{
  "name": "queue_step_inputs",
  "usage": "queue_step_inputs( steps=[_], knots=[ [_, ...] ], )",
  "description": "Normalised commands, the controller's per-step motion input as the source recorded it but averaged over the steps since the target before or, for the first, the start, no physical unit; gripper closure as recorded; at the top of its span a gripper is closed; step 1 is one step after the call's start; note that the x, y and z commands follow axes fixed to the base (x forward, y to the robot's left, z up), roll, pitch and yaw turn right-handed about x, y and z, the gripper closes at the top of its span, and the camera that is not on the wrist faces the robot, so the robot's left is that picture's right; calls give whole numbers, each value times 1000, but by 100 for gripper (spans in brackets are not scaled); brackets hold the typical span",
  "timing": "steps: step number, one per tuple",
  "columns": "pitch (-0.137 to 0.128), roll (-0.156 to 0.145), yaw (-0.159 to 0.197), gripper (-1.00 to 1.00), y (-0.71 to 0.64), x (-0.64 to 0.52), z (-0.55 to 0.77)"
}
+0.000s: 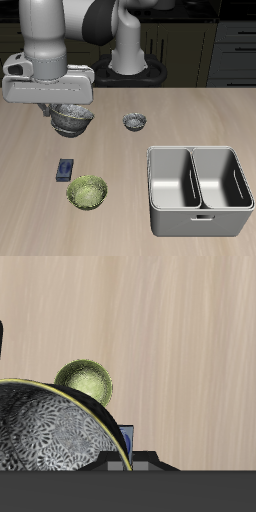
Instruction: Stack middle-sized black bowl on the green bowl
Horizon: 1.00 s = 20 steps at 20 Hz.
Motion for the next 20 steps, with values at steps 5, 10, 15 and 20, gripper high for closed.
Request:
queue_step_inputs(
  steps=[5,10,15,20],
  knots=[
    [-15,-10,-15,100,32,164,6],
    [2,-4,-17,100,125,174,-46],
    [10,18,-1,100,165,121,-122],
    [10,-2,-9,100,37,53,-150]
  ],
)
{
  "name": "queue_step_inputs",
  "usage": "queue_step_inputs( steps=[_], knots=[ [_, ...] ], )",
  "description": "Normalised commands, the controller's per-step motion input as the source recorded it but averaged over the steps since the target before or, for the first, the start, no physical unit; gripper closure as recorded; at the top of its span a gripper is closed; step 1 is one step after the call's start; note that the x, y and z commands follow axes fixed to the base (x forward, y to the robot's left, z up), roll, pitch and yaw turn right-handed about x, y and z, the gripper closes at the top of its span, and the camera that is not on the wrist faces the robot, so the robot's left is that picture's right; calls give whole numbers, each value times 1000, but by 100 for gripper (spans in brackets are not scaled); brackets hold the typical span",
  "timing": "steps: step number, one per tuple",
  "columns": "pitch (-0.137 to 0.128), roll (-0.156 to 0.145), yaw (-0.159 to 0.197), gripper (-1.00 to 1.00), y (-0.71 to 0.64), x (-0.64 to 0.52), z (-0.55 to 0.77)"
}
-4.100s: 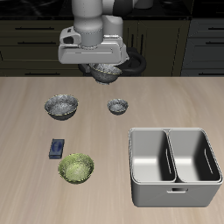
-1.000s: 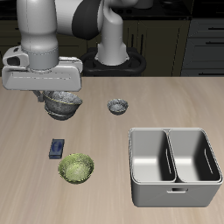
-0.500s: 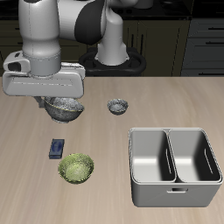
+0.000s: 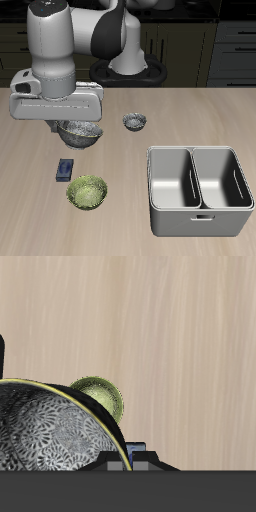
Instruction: Stack middle-sized black bowl on the green bowl
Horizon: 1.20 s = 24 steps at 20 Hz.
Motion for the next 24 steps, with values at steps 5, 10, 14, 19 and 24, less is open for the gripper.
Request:
queue_step_inputs(
  steps=[5,10,14,19,24],
  knots=[
    [20,-2,-8,100,-7,48,-253],
    [29,-2,10,100,32,46,-264],
    [22,7,-18,100,52,37,-212],
    [17,7,0,100,68,65,-196],
    [34,1,-1,100,40,83,-290]
  ],
)
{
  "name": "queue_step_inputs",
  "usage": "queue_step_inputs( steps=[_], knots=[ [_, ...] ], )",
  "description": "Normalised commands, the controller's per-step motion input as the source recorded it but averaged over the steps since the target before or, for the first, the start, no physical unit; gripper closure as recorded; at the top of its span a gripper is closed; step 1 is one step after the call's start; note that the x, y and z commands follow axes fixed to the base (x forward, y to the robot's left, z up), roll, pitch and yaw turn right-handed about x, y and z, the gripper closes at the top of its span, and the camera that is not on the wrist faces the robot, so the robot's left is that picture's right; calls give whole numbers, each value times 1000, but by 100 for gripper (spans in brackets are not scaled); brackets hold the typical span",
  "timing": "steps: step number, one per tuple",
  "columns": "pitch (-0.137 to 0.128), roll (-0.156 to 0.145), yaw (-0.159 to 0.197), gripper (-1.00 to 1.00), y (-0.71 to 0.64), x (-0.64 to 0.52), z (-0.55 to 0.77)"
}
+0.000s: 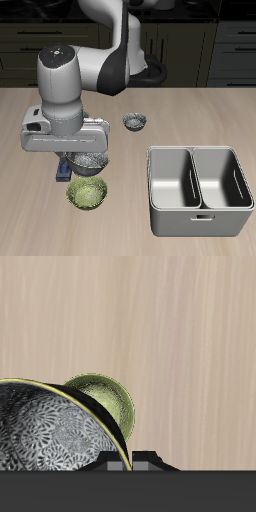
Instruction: Stack middle-sized black bowl on the green bowl
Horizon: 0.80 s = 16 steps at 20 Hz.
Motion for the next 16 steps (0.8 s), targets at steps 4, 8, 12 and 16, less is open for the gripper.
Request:
queue_step_inputs(
  steps=[4,8,12,16],
  knots=[
    [25,0,-6,100,25,33,-182],
    [15,-5,2,100,7,22,-184],
    [17,-9,8,100,-13,41,-184],
    [31,-13,0,100,-26,56,-284]
  ],
)
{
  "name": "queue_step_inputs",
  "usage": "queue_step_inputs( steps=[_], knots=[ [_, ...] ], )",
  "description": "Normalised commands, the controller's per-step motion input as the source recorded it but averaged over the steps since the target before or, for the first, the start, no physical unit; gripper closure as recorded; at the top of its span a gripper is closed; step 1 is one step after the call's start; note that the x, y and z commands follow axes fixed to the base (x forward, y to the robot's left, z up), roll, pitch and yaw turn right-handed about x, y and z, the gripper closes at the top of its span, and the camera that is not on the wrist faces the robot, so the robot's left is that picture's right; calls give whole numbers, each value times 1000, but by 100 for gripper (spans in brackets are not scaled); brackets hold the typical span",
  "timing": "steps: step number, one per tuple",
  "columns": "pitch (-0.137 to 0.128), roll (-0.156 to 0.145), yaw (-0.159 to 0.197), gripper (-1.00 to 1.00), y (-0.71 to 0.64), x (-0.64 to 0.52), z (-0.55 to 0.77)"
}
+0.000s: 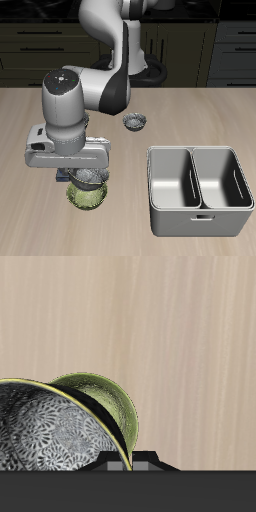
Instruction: Stack middle-sized black bowl on the green bowl
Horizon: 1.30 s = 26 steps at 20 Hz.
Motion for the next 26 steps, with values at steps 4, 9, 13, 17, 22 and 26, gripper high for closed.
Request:
queue_step_inputs(
  steps=[4,9,13,17,22,26],
  knots=[
    [15,-5,-4,100,-8,38,-163],
    [35,4,3,100,38,35,-307],
    [19,-3,3,100,-11,16,-179],
    [33,-6,12,100,22,2,-267],
    [59,-19,75,-100,76,-19,-228],
    [-11,-6,34,-100,18,-8,42]
  ],
)
